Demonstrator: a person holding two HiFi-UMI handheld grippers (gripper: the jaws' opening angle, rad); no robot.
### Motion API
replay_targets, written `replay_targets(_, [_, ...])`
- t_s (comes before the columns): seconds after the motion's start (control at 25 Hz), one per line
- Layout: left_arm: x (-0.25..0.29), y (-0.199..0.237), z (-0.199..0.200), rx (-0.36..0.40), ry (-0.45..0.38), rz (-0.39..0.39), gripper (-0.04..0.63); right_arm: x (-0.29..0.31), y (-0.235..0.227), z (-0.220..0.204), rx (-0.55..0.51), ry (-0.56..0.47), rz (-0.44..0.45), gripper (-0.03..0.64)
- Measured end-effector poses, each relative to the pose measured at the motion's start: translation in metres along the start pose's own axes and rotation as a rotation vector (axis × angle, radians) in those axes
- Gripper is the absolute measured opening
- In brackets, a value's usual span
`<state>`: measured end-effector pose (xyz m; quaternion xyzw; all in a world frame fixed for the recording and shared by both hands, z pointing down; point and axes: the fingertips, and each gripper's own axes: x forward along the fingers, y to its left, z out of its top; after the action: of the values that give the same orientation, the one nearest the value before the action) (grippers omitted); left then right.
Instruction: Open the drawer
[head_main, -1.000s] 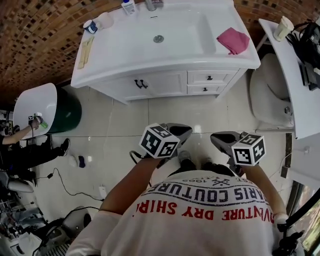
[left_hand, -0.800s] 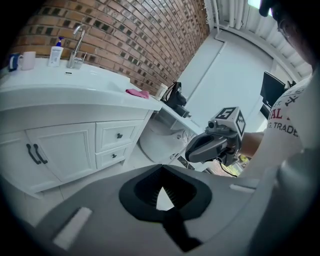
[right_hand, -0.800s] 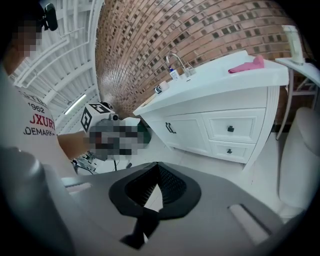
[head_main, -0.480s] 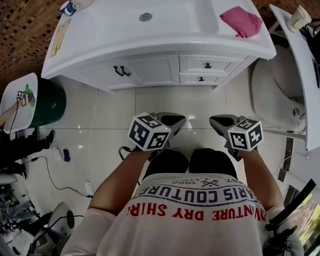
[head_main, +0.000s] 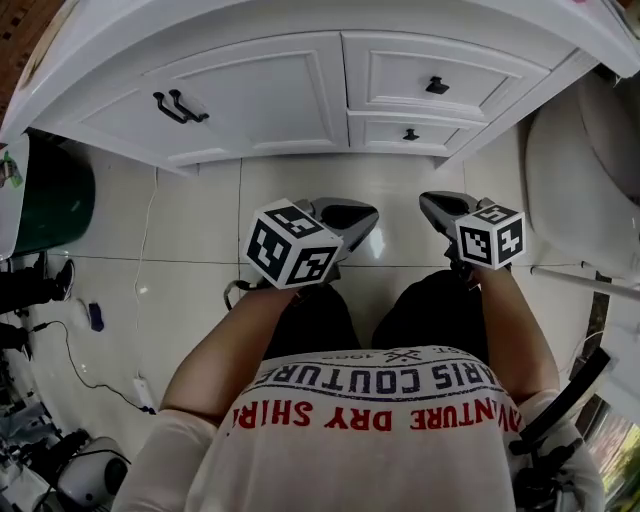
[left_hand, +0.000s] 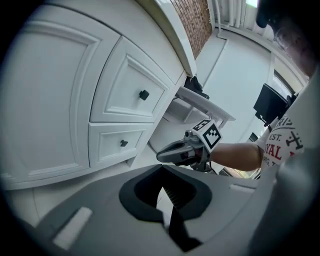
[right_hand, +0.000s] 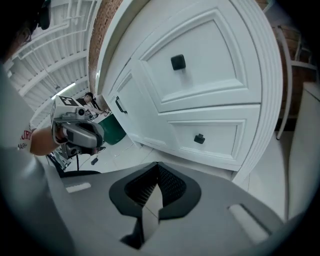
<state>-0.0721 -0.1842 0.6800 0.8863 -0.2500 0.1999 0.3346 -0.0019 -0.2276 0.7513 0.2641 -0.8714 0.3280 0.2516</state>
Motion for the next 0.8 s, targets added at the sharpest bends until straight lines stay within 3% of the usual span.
replay_targets(0.16, [0.013,0.032,-0.031,0.000,-0.015,0.028,-0.015,0.040,-0.027,-0.010,-0.006,-0.034,-0.028,0.032])
replay_targets(0.36, [0.015,0.043,-0.060,-0.085,-0.052,0.014,-0.015,0.070,-0.054,-0.007,0.022,-0.082,-0.111,0.089])
replay_targets(0.6, [0.002,0.039,-0.066,-0.145,-0.072,0.002,-0.015,0.083,-0.097,0.026,0.054,-0.115,-0.240,0.206])
replay_targets(0.8, [-0.002,0.038,-0.070,-0.182,-0.080,0.001,-0.015,0.090,-0.118,0.044,0.077,-0.138,-0.357,0.225])
